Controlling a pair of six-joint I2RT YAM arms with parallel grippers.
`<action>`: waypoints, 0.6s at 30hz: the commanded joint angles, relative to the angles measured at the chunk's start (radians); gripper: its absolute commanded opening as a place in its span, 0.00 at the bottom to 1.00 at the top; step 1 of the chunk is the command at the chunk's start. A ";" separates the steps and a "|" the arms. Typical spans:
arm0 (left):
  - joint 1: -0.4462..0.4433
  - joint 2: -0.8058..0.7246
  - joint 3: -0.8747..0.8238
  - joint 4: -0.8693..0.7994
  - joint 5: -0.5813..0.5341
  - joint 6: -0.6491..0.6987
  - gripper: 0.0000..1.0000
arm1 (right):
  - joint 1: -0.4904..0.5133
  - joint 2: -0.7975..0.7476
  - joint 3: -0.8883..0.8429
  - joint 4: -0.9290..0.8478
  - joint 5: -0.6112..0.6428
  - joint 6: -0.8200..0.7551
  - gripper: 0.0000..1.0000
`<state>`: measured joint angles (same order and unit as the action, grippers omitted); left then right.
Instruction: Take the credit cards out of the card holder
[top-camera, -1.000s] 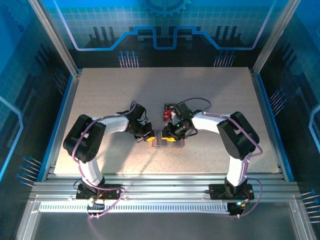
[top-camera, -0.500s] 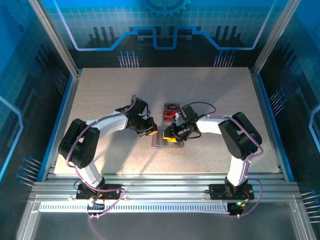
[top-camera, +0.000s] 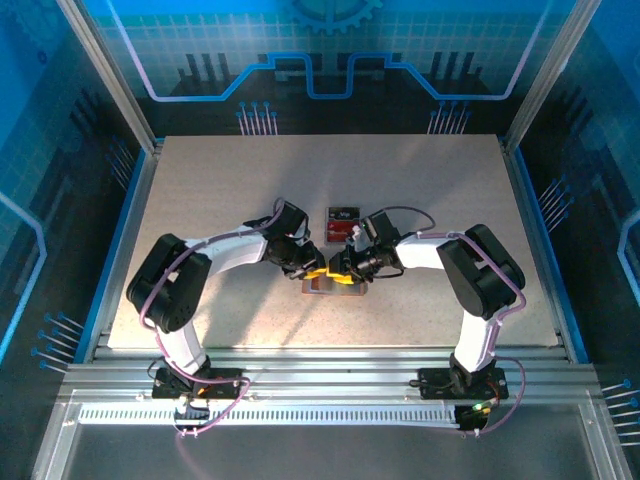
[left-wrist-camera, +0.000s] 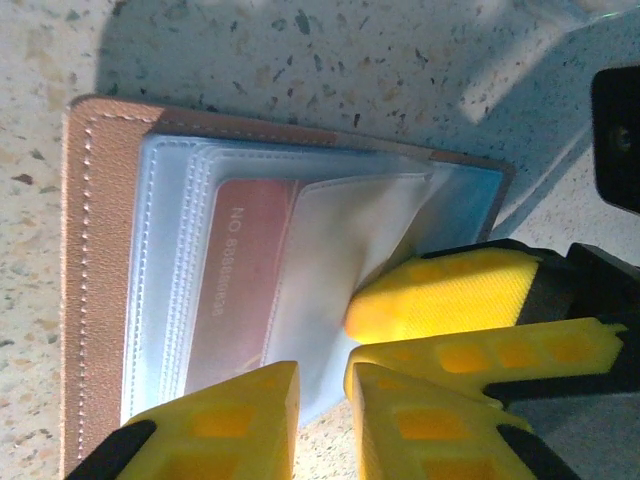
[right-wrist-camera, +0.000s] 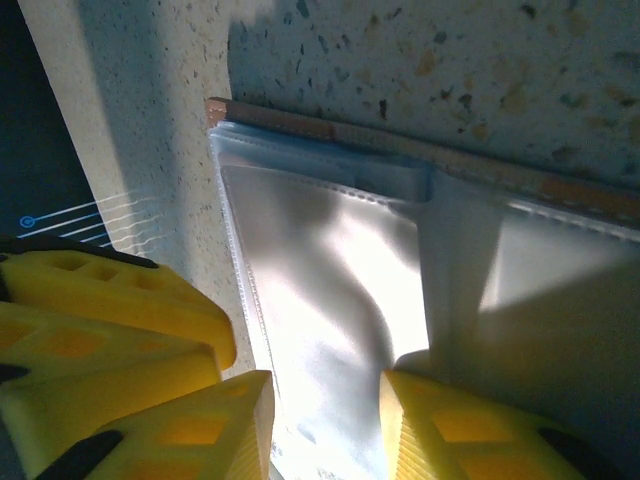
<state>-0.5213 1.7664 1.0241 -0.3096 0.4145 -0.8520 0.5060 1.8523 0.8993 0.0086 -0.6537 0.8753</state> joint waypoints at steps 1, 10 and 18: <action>-0.003 0.028 -0.011 -0.006 -0.017 -0.019 0.21 | -0.018 -0.005 -0.040 0.014 -0.002 0.014 0.33; -0.003 0.052 -0.009 -0.010 -0.034 -0.029 0.26 | -0.022 -0.004 -0.048 0.030 -0.011 0.024 0.33; -0.003 0.050 0.001 -0.019 -0.043 -0.031 0.30 | -0.028 -0.008 -0.053 0.025 -0.013 0.022 0.32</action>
<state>-0.5209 1.8057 1.0241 -0.3069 0.3962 -0.8665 0.4957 1.8515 0.8692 0.0628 -0.6743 0.8906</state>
